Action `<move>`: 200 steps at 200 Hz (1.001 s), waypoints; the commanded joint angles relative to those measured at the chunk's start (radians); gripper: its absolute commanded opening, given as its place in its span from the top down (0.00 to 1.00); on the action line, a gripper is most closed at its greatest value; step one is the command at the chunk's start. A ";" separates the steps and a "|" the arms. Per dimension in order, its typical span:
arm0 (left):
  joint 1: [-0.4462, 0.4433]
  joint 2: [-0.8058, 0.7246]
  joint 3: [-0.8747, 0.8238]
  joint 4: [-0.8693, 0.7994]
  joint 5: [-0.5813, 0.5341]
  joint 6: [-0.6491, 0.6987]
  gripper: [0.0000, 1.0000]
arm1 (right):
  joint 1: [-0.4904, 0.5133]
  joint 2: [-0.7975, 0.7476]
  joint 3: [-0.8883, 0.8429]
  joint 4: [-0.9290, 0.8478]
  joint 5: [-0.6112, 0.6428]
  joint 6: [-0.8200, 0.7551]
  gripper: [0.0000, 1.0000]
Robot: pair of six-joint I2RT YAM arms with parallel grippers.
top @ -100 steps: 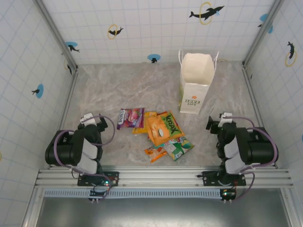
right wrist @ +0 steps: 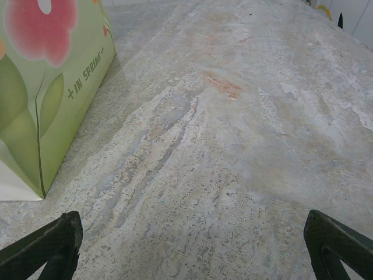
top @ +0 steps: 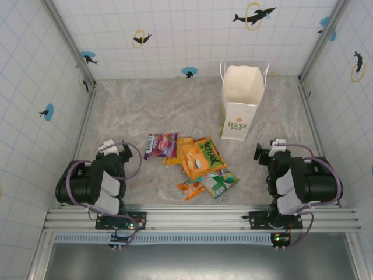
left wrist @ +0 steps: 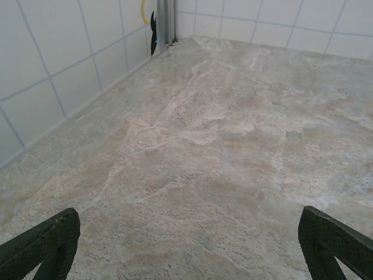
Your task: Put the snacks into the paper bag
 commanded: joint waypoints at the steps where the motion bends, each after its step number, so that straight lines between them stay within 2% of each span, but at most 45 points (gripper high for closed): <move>1: 0.002 -0.007 -0.027 0.004 0.012 0.001 0.02 | 0.004 -0.008 -0.006 0.026 0.016 0.000 0.00; 135: 0.003 -0.007 -0.030 0.011 0.012 0.004 0.02 | 0.002 -0.010 -0.008 0.026 0.012 0.001 0.00; 150: -0.015 -0.018 -0.031 0.018 -0.045 0.007 0.02 | 0.007 -0.032 -0.008 0.024 0.034 0.001 0.00; 166: -0.036 -0.035 -0.053 0.039 -0.041 0.036 0.02 | 0.015 -0.122 0.016 -0.106 0.038 -0.007 0.00; 192: -0.058 -0.050 -0.120 0.160 -0.057 0.060 0.03 | 0.012 -0.293 0.132 -0.474 0.019 0.041 0.00; 200: -0.071 -0.062 -0.121 0.186 -0.108 0.071 0.03 | 0.012 -0.341 0.168 -0.562 0.008 0.055 0.00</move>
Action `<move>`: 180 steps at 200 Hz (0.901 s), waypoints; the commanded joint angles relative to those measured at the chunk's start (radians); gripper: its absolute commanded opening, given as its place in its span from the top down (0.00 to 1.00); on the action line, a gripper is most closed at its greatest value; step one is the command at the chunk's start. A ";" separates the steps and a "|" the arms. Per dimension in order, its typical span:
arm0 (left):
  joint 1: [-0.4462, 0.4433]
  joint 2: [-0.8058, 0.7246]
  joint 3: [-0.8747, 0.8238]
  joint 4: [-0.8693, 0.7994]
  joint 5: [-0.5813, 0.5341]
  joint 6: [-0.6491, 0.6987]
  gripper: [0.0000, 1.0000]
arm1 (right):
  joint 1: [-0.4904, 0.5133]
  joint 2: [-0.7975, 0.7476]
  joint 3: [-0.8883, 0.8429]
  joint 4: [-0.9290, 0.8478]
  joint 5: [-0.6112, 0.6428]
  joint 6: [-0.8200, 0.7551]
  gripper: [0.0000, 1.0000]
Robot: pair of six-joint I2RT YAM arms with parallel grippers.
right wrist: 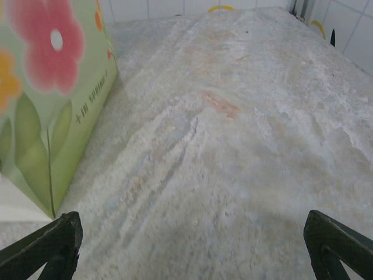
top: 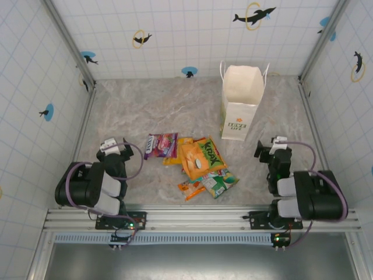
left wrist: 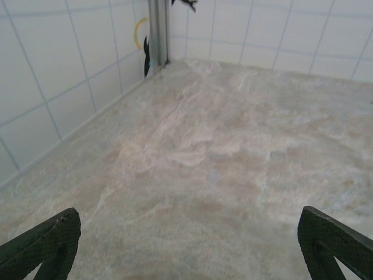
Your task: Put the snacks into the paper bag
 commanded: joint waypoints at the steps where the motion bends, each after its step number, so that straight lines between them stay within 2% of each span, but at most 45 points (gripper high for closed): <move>1: -0.027 -0.034 -0.119 0.127 -0.085 0.043 0.03 | 0.001 -0.123 0.112 -0.309 -0.011 0.044 0.00; 8: -0.054 -0.077 -0.094 0.038 -0.130 0.053 0.02 | 0.001 -0.162 0.145 -0.377 -0.024 0.057 0.00; 24: -0.065 -0.167 0.020 -0.266 -0.100 0.067 0.02 | 0.006 -0.243 0.214 -0.503 -0.045 0.098 0.00; 36: -0.065 -0.184 0.130 -0.452 -0.094 0.025 0.02 | 0.008 -0.292 0.283 -0.613 -0.049 0.149 0.00; 68: -0.090 -0.219 0.391 -0.823 0.057 -0.081 0.04 | 0.027 -0.320 0.553 -0.968 -0.101 0.194 0.00; 96: -0.123 -0.215 0.649 -1.154 0.217 -0.162 0.11 | 0.071 -0.292 0.801 -1.201 -0.145 0.225 0.00; 133: -0.186 -0.165 0.855 -1.389 0.353 -0.167 0.16 | 0.147 -0.175 1.140 -1.474 -0.184 0.234 0.00; 156: -0.197 -0.124 0.956 -1.505 0.423 -0.137 0.18 | 0.242 -0.071 1.335 -1.619 -0.129 0.221 0.00; 180: -0.203 -0.081 1.043 -1.609 0.443 -0.120 0.19 | 0.319 0.039 1.509 -1.717 -0.101 0.239 0.00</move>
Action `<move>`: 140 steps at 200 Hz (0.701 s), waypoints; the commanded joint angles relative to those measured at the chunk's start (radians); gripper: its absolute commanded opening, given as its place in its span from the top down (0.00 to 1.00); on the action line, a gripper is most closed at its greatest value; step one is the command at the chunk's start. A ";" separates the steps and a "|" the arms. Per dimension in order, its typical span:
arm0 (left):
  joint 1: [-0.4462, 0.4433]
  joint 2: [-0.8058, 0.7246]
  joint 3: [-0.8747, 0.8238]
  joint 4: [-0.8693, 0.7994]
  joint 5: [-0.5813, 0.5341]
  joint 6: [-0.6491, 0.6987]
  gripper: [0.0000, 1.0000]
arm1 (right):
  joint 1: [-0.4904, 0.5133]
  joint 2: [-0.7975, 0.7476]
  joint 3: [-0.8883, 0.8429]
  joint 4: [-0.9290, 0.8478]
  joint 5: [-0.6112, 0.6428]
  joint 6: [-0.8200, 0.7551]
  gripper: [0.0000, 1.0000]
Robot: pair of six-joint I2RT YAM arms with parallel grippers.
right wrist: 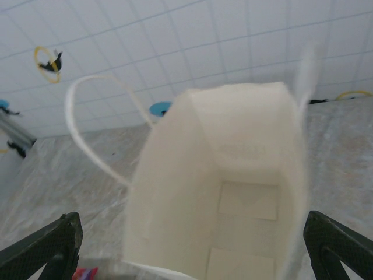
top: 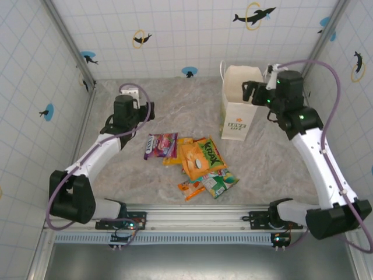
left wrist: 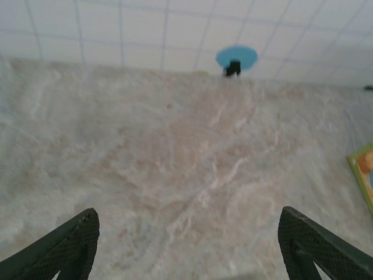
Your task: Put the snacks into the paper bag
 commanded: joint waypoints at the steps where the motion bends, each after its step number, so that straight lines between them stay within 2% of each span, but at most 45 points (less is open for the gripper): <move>1: -0.006 0.038 0.081 -0.201 0.073 0.019 0.19 | 0.057 0.091 0.146 -0.204 0.030 0.017 0.00; 24: -0.011 0.065 0.112 -0.250 0.071 0.029 0.21 | 0.126 0.201 0.283 -0.256 0.047 0.030 0.01; 69: -0.015 0.093 0.120 -0.270 0.079 0.031 0.21 | 0.240 0.392 0.503 -0.407 0.202 0.066 0.10; 117: -0.014 0.120 0.117 -0.262 0.104 0.005 0.21 | 0.239 0.543 0.602 -0.474 0.282 0.076 0.17; 140: -0.015 0.127 0.114 -0.253 0.104 -0.004 0.22 | 0.213 0.593 0.609 -0.451 0.259 0.078 0.23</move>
